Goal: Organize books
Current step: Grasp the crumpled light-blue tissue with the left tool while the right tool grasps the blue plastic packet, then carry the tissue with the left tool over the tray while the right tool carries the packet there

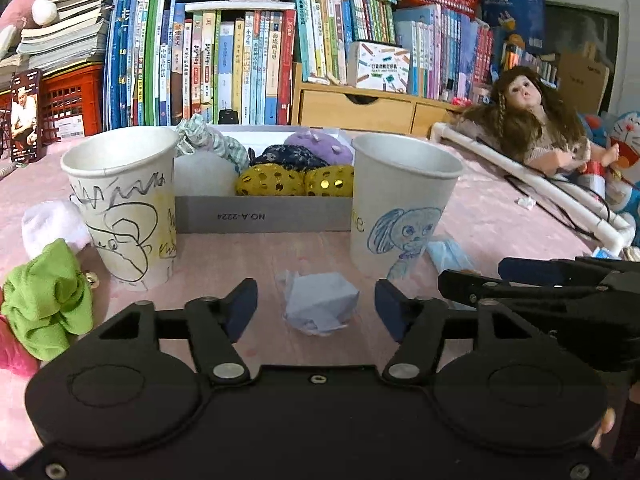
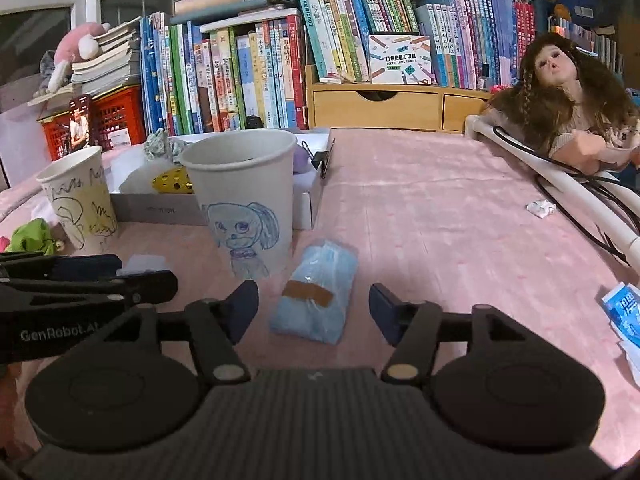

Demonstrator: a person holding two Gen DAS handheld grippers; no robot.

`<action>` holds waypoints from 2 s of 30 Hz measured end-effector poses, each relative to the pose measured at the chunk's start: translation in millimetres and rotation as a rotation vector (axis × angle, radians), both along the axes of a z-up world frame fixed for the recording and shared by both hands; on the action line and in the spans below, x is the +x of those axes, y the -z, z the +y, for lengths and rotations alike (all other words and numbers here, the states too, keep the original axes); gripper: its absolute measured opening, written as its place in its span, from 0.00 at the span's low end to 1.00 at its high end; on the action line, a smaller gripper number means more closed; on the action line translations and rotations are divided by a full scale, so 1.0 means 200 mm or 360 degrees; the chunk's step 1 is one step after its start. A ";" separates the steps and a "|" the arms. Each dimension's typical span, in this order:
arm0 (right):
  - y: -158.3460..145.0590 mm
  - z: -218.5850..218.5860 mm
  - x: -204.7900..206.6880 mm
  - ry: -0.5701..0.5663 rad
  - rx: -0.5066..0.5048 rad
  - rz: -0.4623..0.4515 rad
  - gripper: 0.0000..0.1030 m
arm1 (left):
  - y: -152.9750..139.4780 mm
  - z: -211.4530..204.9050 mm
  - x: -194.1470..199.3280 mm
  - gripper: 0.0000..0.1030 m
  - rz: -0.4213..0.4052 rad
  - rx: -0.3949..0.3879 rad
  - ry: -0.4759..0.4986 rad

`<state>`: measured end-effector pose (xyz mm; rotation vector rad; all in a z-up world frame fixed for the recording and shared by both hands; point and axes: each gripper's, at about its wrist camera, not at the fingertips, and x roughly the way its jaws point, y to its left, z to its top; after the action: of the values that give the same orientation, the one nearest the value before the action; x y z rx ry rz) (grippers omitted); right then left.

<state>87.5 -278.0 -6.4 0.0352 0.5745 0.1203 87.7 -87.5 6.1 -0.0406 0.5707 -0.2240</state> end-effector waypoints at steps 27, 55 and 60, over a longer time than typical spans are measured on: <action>0.03 0.06 0.04 -0.0003 0.0037 0.0039 0.43 | 0.04 -0.04 0.06 0.37 0.0028 0.0010 0.0000; -0.36 -0.02 -0.01 0.0042 0.0128 -0.0229 0.42 | -0.53 0.17 -0.01 0.37 -0.0226 0.0061 0.0067; -0.44 0.00 0.09 -0.0011 0.0161 -0.0224 0.42 | -0.66 0.30 0.09 0.37 -0.0256 0.0057 -0.0011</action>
<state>105.4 -278.0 81.2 0.1218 0.4274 0.1572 105.2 -26.6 139.1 0.0102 0.4143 -0.2084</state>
